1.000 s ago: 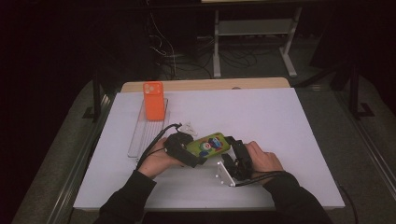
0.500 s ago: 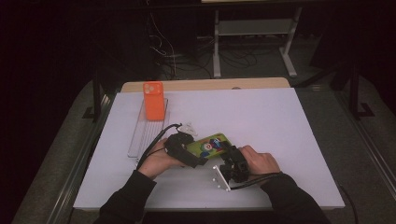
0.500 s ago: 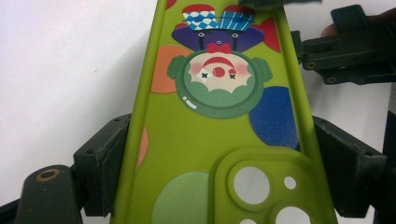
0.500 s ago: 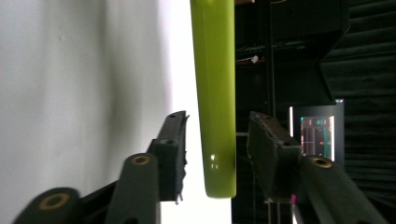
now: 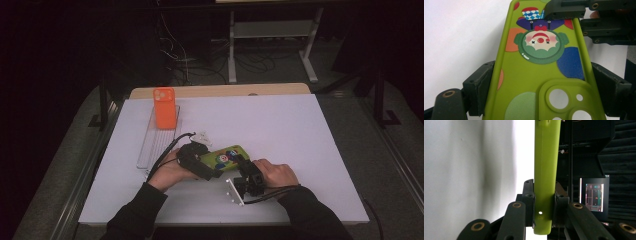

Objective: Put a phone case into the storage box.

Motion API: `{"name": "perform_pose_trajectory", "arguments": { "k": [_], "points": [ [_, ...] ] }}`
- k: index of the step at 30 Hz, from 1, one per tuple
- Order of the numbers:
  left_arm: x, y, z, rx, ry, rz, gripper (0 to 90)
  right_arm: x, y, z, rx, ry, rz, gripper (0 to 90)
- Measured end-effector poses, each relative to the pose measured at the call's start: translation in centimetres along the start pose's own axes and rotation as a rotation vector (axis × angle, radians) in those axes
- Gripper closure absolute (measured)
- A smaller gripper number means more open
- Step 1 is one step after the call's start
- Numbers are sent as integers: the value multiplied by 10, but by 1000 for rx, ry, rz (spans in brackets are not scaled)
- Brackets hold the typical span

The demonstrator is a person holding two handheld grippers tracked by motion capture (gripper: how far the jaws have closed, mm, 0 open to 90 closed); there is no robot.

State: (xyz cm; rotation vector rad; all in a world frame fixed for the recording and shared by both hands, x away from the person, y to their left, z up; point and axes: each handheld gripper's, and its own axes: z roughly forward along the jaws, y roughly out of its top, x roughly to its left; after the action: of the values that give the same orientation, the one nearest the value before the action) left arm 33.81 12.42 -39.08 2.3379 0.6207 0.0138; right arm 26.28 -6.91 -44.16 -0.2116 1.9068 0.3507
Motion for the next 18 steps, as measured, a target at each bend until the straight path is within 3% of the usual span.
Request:
{"name": "perform_pose_trajectory", "arguments": {
  "k": [4, 6, 8, 13, 14, 17, 18],
  "points": [
    [-2, -1, 0, -47, 7, -26, 123, -1, 0, 0, -1, -13, 7, 755],
    [1, -1, -2, -25, 2, -5, 65, -2, 0, -1, 2, -16, 12, 756],
    [-1, -2, -1, -48, 2, -24, 8, -3, -1, 0, 0, -17, 17, 756],
    [1, -4, -6, -59, -5, 9, 0, -7, -6, 1, 20, -15, 55, 756],
    [2, -5, -8, -51, 3, 21, 0, -8, -8, 1, 25, 7, 50, 756],
    [4, -6, -9, -66, 12, 7, 0, -10, -13, 0, 43, 40, 125, 756],
    [5, -7, -10, -67, 10, 8, 0, -12, -15, 0, 46, 23, 150, 756]
  ]
}}
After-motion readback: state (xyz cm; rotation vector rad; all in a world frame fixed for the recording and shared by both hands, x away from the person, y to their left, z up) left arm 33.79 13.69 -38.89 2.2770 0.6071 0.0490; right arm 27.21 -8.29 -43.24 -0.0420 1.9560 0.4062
